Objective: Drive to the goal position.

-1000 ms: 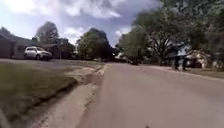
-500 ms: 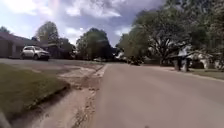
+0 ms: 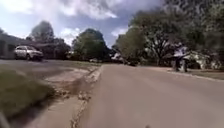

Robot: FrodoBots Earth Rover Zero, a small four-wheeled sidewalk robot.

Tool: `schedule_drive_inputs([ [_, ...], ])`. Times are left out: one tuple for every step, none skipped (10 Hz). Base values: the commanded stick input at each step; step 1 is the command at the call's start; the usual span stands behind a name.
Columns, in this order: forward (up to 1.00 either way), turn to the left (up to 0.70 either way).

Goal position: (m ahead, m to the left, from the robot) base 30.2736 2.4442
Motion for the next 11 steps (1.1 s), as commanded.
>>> schedule_drive_inputs([
  [1.0,0.0],
  [1.0,0.0],
  [1.0,0.0],
  [1.0,0.0],
  [1.0,0.0],
  [1.0,0.0],
  [1.0,0.0],
  [1.0,0.0],
  [1.0,0.0],
  [1.0,0.0],
  [1.0,0.0],
])
